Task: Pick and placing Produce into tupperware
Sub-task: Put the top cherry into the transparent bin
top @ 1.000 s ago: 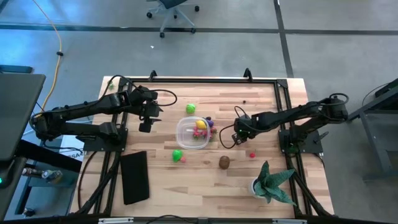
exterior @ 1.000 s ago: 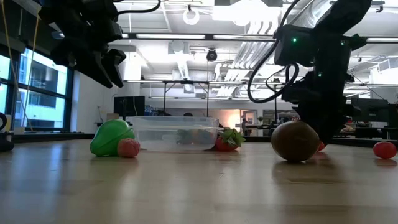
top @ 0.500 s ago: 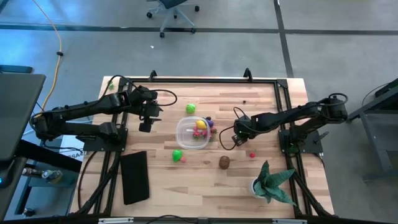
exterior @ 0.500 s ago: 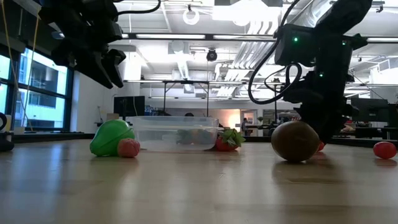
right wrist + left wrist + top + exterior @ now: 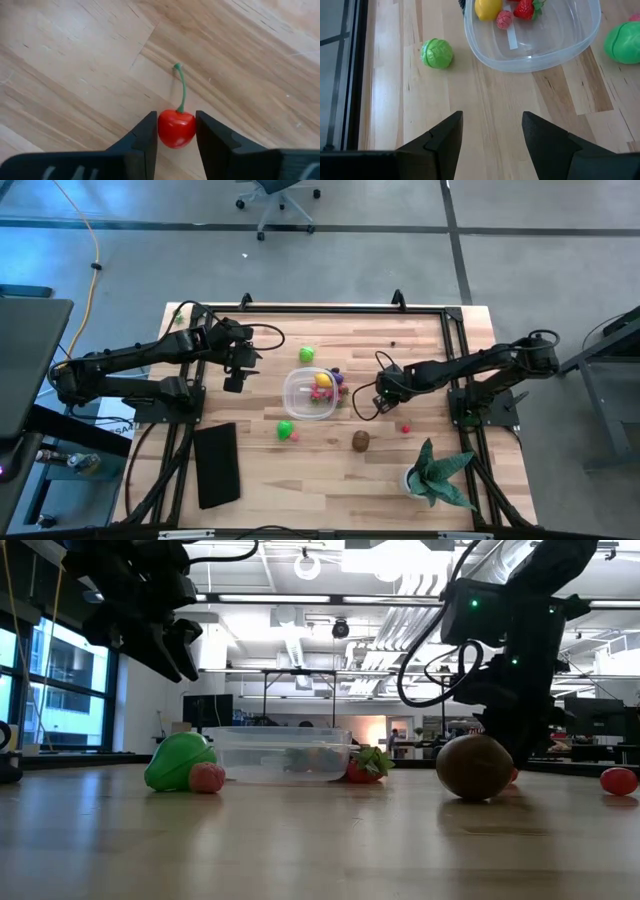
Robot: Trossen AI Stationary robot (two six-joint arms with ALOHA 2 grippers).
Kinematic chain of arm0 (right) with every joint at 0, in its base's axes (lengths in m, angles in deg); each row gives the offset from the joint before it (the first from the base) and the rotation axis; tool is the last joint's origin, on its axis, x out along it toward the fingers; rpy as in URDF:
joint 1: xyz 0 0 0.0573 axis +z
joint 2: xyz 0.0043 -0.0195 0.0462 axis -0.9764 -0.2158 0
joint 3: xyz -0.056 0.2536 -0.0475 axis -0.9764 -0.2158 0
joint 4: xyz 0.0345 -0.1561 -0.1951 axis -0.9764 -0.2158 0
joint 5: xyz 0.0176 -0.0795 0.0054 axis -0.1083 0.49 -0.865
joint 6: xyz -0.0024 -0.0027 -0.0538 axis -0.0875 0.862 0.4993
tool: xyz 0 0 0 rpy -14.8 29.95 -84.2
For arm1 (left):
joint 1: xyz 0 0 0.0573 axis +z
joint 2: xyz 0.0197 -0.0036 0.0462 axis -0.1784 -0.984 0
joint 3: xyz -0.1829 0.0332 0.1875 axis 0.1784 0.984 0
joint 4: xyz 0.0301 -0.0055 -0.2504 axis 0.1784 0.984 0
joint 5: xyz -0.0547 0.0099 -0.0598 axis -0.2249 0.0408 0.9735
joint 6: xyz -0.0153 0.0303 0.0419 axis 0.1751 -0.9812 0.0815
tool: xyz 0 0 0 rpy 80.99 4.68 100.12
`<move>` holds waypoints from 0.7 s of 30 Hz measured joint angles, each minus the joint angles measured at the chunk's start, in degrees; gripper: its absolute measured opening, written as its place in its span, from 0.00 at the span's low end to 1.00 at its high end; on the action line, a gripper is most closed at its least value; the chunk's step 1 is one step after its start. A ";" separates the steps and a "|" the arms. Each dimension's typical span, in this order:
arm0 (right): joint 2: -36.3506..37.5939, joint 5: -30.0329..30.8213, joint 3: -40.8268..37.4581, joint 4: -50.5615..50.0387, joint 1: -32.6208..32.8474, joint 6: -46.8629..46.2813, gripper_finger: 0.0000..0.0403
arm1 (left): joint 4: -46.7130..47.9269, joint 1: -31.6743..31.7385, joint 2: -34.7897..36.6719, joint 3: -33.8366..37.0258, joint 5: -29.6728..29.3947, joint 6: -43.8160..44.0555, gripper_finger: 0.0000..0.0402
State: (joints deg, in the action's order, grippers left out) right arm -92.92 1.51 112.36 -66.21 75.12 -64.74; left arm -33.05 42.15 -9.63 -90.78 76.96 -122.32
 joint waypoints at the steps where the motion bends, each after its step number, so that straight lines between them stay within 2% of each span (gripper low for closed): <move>1: 0.00 0.00 0.02 0.02 0.03 0.00 0.24 | 0.00 -0.01 0.01 -0.01 0.00 0.00 0.48; 6: 0.25 1.38 2.38 -0.61 1.68 1.21 0.24 | 0.00 -0.02 0.02 -0.01 0.00 0.00 0.48; 12: 1.03 9.41 10.73 -4.27 5.19 4.01 0.24 | 0.00 -0.02 0.00 -0.01 0.00 0.00 0.48; 17: 1.03 15.56 19.39 -1.33 7.18 12.57 0.24 | 0.00 0.01 0.00 0.00 0.00 0.00 0.48; 21: 0.52 16.27 24.50 4.95 7.24 21.32 0.24 | 0.00 -0.01 0.00 0.01 0.00 0.00 0.48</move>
State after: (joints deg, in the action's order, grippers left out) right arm -92.40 17.78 136.86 -61.26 82.36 -43.42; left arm -33.05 42.13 -9.63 -90.77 76.96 -122.32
